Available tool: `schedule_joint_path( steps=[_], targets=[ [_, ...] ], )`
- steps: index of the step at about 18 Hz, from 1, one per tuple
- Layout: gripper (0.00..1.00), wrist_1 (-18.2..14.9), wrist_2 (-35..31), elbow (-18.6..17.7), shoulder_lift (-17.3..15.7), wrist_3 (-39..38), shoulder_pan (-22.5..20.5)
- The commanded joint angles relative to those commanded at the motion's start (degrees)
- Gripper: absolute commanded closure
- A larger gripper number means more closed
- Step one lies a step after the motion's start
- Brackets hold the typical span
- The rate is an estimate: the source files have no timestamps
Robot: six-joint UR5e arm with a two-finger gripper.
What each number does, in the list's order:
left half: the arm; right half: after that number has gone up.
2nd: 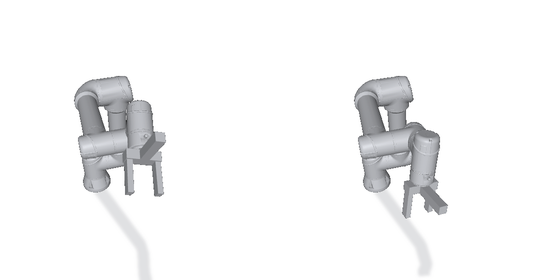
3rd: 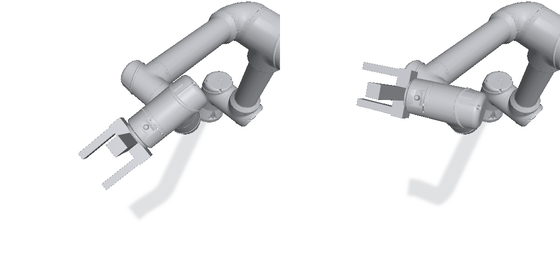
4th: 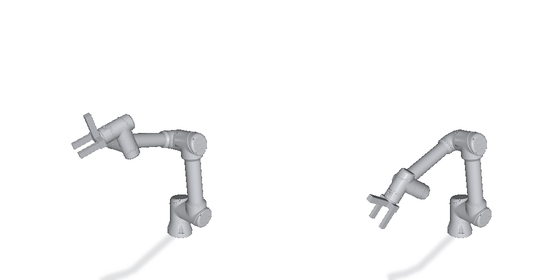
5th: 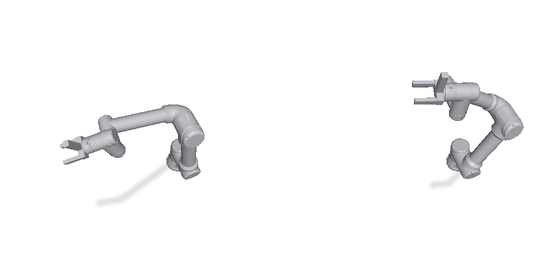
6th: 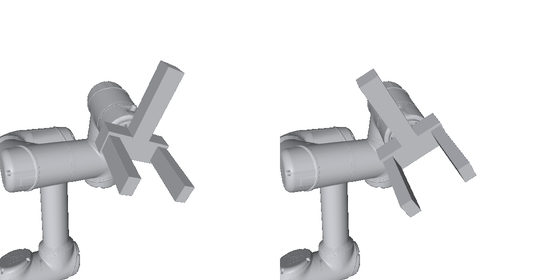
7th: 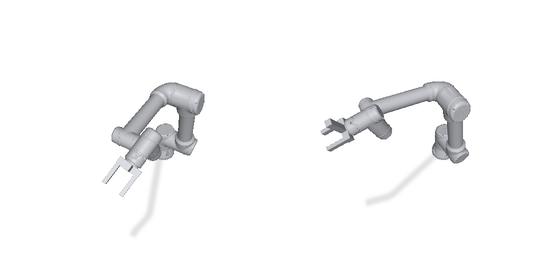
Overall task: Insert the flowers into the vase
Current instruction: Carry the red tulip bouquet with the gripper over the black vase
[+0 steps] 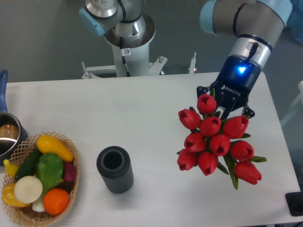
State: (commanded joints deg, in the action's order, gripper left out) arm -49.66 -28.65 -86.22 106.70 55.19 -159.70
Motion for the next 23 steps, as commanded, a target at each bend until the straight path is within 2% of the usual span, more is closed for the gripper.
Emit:
schedule_joint_path(
  steps=[13,19,23],
  targets=[
    [0.83,0.0,1.58,-1.05,0.7,0.27,0.62],
    [0.83,0.0,1.67,-1.14,1.14,0.26,2.81],
    [0.83,0.09,1.67,-1.05,1.23,0.44,5.79]
  ],
)
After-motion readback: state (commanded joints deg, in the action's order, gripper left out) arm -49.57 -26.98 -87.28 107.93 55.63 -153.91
